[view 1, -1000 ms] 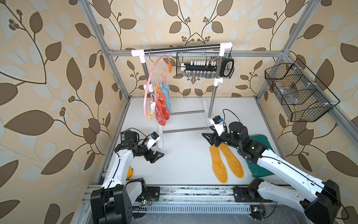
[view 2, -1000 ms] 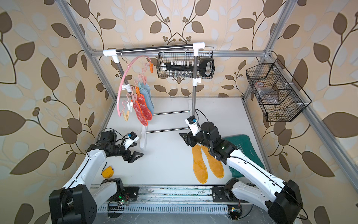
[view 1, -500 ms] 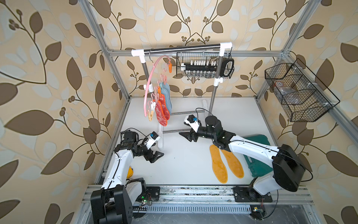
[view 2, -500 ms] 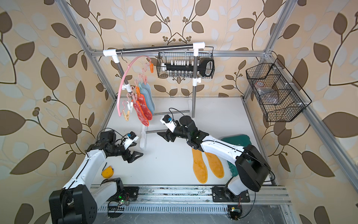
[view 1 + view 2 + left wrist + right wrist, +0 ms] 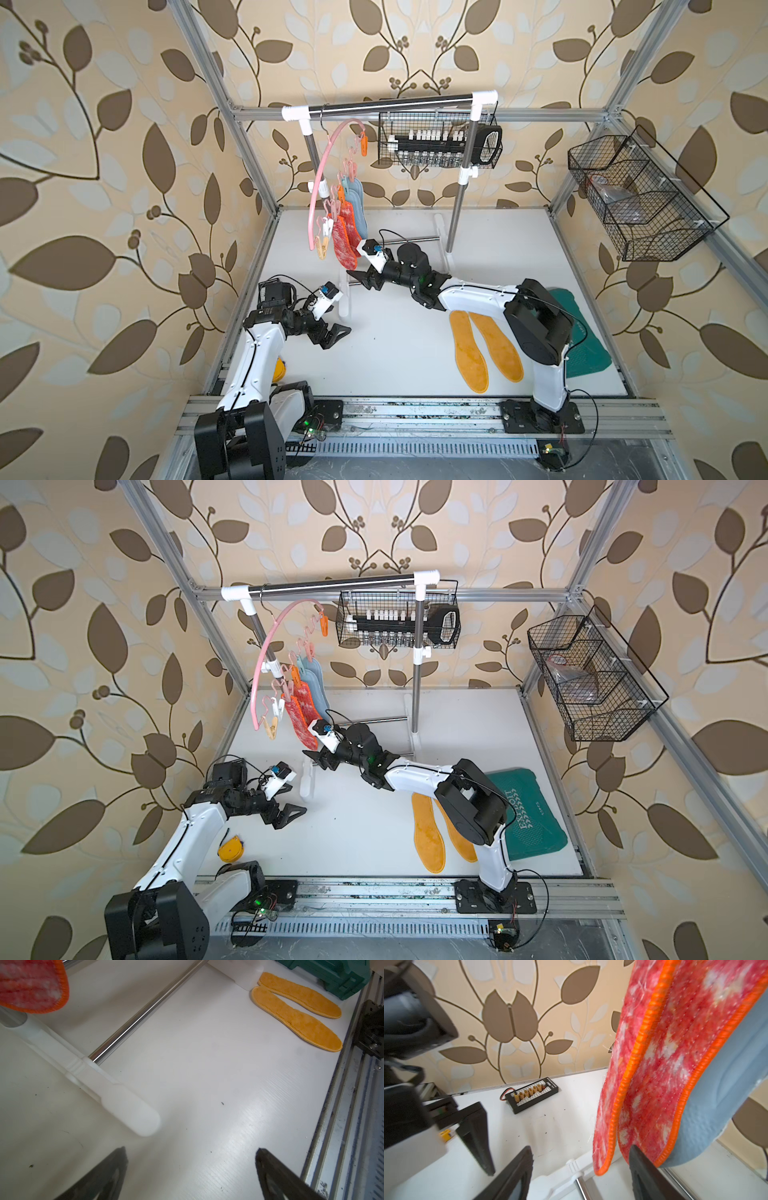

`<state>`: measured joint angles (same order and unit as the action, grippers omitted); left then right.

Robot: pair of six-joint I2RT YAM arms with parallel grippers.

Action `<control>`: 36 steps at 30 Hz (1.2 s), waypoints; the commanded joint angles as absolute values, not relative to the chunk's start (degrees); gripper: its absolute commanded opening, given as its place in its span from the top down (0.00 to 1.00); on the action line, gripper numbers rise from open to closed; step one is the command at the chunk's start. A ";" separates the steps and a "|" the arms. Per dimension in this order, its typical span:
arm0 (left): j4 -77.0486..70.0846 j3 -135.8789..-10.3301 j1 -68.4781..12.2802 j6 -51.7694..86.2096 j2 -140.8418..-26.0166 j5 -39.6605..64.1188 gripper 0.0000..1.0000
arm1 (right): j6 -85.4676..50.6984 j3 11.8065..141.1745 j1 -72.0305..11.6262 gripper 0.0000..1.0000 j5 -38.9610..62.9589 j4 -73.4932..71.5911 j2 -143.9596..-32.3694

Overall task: Take the shoe insoles off the hanger
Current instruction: Remove the insole from the hanger.

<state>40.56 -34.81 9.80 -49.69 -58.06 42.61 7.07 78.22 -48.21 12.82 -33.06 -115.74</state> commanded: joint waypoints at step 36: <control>48.10 -46.39 10.47 -52.15 -59.15 52.38 0.01 | 1.67 77.29 -52.04 0.95 1.65 -34.63 -114.62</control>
